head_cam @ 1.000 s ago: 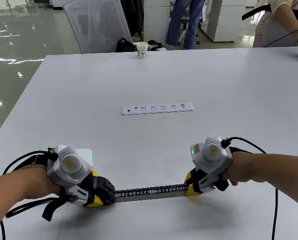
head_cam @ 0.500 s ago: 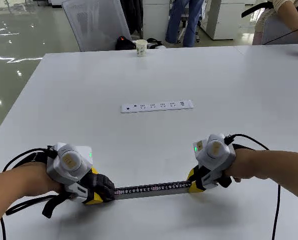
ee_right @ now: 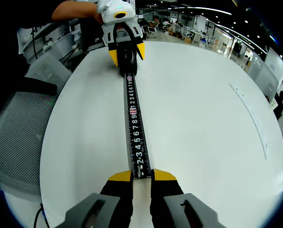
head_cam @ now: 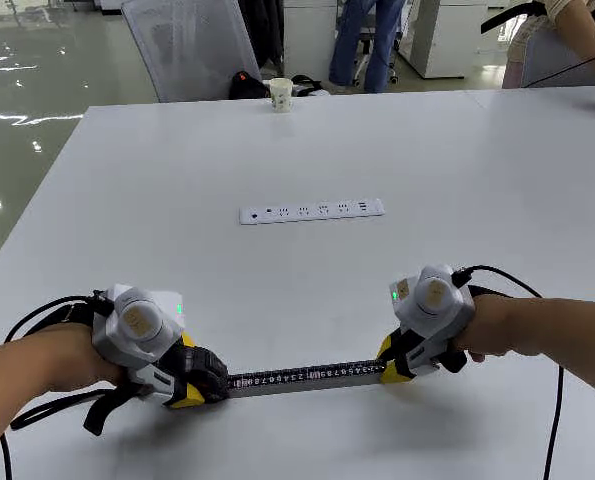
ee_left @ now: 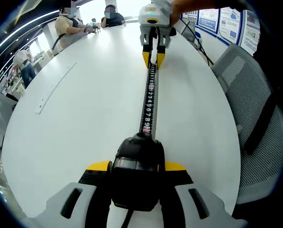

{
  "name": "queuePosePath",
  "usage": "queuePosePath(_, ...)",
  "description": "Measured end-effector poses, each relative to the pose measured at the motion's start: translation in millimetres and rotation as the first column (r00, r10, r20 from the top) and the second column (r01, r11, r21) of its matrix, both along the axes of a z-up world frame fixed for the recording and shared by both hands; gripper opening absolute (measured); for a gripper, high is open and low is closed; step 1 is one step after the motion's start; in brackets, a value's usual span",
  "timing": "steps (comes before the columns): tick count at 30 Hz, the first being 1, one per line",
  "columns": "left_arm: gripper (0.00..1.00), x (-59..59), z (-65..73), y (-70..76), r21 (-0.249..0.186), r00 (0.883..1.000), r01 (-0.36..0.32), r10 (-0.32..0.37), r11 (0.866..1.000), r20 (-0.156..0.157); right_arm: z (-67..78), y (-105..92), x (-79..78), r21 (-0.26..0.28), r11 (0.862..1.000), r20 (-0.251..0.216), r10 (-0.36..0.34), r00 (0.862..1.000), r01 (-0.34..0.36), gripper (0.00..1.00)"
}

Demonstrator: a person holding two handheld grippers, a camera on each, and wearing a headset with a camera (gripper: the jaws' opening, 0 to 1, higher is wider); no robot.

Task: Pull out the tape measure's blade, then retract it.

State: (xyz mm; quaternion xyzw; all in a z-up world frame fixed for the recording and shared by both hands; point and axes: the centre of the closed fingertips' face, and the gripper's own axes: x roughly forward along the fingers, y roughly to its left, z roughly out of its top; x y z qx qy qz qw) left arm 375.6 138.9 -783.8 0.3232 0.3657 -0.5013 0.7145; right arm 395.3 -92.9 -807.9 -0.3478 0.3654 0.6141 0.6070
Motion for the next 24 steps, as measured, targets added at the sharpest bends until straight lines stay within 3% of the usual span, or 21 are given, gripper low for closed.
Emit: queuePosePath(24, 0.34, -1.6, 1.0, -0.1, -0.001, 1.0, 0.0, 0.0, 1.0, -0.001, 0.1, -11.5, 0.4, -0.009, 1.0, -0.006, -0.018, 1.0, 0.018, 0.1)
